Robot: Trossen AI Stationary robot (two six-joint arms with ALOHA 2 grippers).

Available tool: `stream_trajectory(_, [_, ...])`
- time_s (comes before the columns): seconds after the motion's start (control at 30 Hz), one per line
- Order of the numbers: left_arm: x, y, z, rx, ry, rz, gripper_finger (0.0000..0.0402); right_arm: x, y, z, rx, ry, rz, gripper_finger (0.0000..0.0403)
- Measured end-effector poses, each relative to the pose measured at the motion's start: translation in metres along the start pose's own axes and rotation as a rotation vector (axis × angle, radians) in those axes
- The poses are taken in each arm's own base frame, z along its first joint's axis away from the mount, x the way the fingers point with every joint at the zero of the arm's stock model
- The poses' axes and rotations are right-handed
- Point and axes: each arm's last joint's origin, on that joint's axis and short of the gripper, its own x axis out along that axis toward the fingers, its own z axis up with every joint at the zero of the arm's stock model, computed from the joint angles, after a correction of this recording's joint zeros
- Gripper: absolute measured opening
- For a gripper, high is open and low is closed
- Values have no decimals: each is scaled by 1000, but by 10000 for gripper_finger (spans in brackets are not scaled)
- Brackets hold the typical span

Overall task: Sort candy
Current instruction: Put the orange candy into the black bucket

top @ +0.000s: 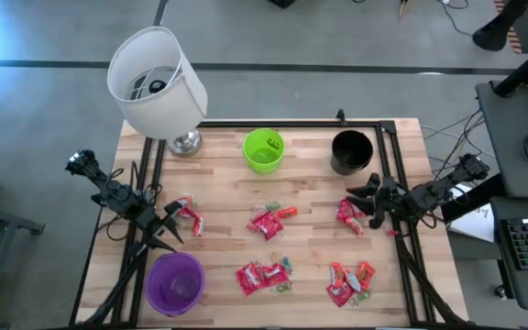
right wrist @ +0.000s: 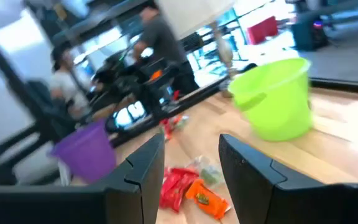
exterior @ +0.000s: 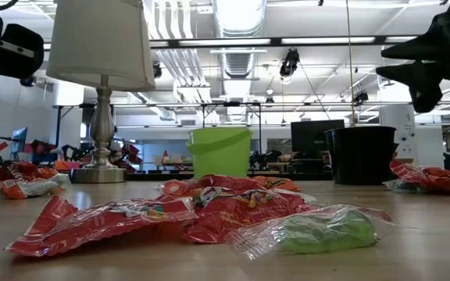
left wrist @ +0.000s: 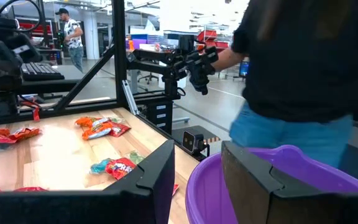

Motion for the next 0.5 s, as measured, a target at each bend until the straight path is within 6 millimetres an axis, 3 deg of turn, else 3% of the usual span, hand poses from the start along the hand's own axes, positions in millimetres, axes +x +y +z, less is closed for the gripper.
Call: stream_trajectory(0.5, [0,0,5,102,-52,1,115,0,-1,0,278,-18,-31,146])
